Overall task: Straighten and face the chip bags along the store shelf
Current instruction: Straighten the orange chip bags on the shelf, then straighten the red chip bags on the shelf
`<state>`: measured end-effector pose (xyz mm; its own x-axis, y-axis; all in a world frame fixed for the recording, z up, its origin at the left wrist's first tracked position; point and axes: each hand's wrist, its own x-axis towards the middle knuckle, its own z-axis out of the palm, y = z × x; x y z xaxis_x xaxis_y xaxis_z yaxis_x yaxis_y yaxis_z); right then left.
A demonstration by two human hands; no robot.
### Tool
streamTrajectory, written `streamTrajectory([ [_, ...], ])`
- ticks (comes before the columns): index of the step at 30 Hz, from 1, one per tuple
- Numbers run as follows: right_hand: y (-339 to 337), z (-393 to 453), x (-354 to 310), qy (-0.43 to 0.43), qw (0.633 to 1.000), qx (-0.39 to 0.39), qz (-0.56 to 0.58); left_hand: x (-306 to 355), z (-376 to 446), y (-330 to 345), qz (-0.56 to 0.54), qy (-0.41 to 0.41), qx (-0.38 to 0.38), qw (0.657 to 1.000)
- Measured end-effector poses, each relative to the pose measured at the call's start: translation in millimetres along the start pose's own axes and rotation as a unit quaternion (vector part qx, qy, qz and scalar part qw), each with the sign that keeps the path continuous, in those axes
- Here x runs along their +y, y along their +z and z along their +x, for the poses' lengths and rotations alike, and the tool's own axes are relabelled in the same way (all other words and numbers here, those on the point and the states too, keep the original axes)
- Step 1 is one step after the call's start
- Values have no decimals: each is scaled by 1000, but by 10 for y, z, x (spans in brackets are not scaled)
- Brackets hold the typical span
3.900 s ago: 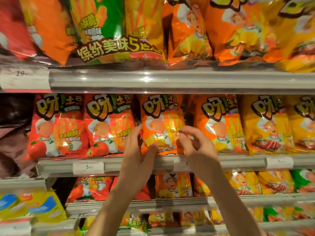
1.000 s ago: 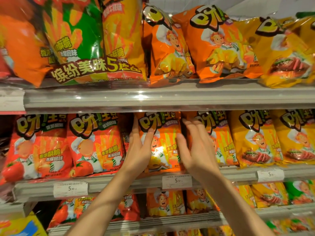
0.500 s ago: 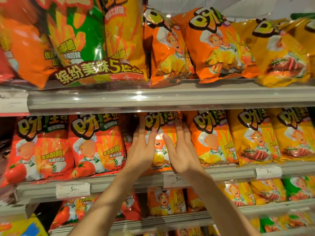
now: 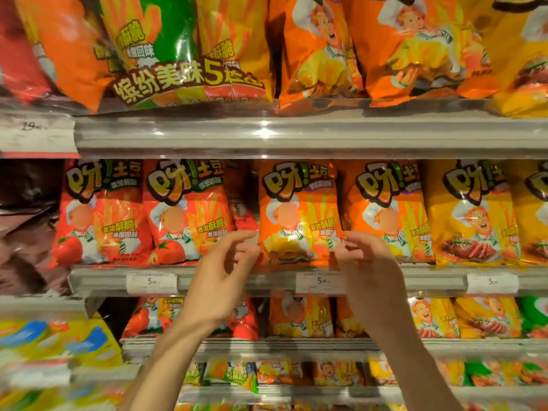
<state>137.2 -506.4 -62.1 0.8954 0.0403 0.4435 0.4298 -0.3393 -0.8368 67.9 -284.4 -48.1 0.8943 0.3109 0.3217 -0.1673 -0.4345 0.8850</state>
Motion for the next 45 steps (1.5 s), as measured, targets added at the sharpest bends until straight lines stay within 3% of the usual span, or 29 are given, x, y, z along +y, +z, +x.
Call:
streamTrajectory([
  [12,-73,-573,295,140,986,-92,24,-298,-653,-231,-22,-104,35,994],
  [24,647,-708,-253,102,993,-20,50,-608,-274,-1185,-57,-43,-3,997],
  [29,1051,-627,-527,85,994,7,68,-613,-61,-1526,-99,-4,33,995],
  [33,1287,-466,-800,55,996,-16,67,-530,54,-1495,-60,45,45,996],
  [36,1511,-201,-882,44,998,-11,49,-549,139,-1349,59,82,23,995],
  [38,1682,13,-854,28,999,-36,6,-570,193,-1232,112,56,21,992],
  [42,1906,269,-846,54,994,-98,0,-529,243,-1026,116,42,60,991],
  [45,1930,344,-833,76,993,-84,20,-500,290,-932,84,47,91,991],
])
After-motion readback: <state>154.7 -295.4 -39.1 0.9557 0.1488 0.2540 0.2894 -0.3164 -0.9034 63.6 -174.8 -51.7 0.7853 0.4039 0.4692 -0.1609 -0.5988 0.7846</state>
